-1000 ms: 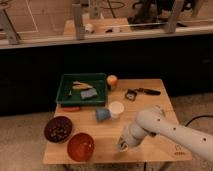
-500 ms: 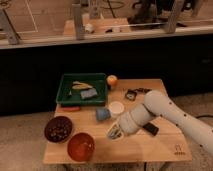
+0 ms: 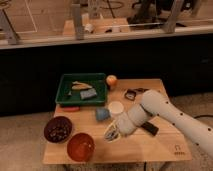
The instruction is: Place towel in red bowl
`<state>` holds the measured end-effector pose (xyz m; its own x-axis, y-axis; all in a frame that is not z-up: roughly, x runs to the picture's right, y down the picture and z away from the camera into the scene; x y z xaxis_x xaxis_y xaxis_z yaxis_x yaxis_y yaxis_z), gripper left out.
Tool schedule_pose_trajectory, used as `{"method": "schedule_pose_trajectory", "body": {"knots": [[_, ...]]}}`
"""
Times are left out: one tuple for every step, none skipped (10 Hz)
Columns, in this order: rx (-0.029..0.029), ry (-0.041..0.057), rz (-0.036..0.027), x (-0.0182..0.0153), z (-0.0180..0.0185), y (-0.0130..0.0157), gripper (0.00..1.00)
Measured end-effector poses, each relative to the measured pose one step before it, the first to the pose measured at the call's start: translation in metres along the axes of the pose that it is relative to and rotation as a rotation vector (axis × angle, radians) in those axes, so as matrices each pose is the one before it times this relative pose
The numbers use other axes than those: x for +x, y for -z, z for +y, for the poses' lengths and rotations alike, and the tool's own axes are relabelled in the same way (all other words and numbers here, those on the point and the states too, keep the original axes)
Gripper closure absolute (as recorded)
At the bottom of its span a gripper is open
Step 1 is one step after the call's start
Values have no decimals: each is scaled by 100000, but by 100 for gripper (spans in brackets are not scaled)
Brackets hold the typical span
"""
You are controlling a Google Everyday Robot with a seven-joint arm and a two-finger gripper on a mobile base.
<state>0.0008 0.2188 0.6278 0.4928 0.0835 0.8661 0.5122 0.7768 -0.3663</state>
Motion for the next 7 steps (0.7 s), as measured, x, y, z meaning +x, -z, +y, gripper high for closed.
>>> {"method": "schedule_pose_trajectory", "body": {"knots": [[-1807, -288, -2027, -474, -218, -1508, 100], [-3068, 65, -2598, -605, -301, -2225, 100], [-4206, 69, -3780, -507, -343, -2923, 100], [-2627, 396, -2725, -267, -229, -1739, 100], [-2982, 896, -3596, -497, -335, -1863, 100], [-1641, 742, -2581, -539, -260, -880, 100], [-1096, 1145, -2178, -667, -262, -492, 100]]}}
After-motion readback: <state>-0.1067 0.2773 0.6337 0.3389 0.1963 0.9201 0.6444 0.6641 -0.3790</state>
